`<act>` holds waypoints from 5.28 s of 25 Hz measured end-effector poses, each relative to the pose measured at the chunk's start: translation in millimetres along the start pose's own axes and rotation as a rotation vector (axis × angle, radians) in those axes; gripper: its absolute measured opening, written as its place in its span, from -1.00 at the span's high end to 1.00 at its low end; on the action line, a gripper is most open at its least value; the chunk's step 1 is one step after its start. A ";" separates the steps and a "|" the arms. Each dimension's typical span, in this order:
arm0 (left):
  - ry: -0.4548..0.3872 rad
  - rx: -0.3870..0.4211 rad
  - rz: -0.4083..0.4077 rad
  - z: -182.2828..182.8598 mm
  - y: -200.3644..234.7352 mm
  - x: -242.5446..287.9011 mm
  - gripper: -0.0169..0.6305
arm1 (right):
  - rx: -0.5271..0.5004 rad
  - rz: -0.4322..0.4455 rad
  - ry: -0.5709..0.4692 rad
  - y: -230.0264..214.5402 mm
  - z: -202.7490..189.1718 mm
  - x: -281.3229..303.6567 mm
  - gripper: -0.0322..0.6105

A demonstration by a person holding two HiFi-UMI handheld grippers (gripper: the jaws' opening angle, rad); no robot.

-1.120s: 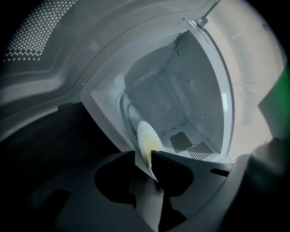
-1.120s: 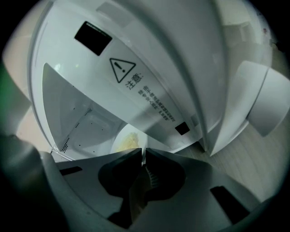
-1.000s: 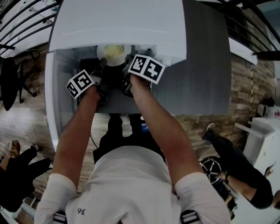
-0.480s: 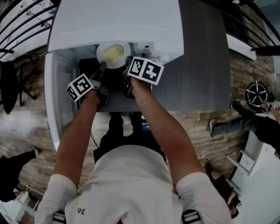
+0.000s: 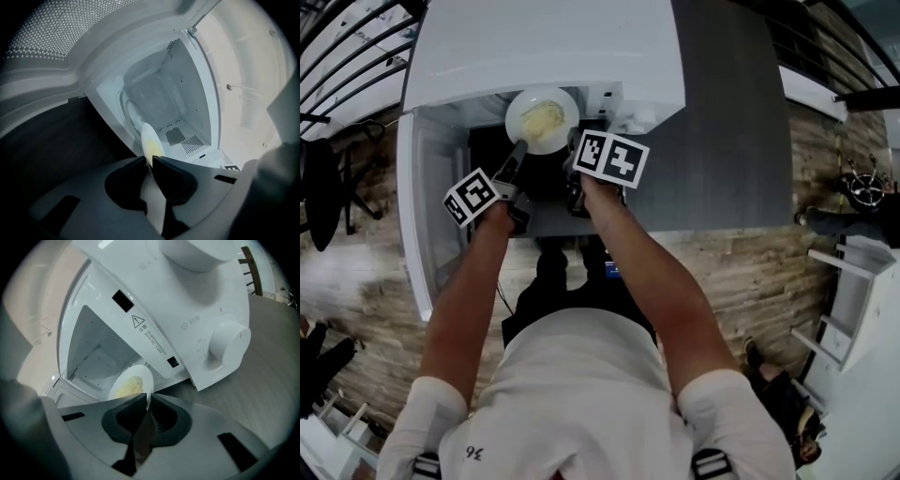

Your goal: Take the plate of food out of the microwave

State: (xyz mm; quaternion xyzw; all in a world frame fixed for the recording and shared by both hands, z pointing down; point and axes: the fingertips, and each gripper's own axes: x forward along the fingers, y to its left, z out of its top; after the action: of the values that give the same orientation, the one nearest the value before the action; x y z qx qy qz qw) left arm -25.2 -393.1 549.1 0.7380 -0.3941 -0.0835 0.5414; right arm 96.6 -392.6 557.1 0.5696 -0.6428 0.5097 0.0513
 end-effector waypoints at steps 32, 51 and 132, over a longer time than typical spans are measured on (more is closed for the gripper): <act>0.093 0.030 -0.049 -71.4 -45.3 -60.7 0.82 | 0.025 0.041 -0.048 -18.0 -43.0 -97.6 0.81; 0.327 0.063 -0.074 -142.5 -70.5 -42.1 0.82 | 0.114 -0.057 -0.101 -79.7 -56.5 -162.9 0.81; 0.634 0.313 -0.199 -268.0 -141.2 149.8 0.87 | 0.203 -0.334 -0.142 -304.2 8.4 -173.5 0.90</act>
State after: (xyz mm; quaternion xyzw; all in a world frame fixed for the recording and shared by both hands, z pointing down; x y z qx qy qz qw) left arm 292.7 -282.7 579.5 0.8357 -0.1411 0.1585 0.5066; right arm 399.6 -229.5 622.5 0.7050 -0.4868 0.5147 0.0319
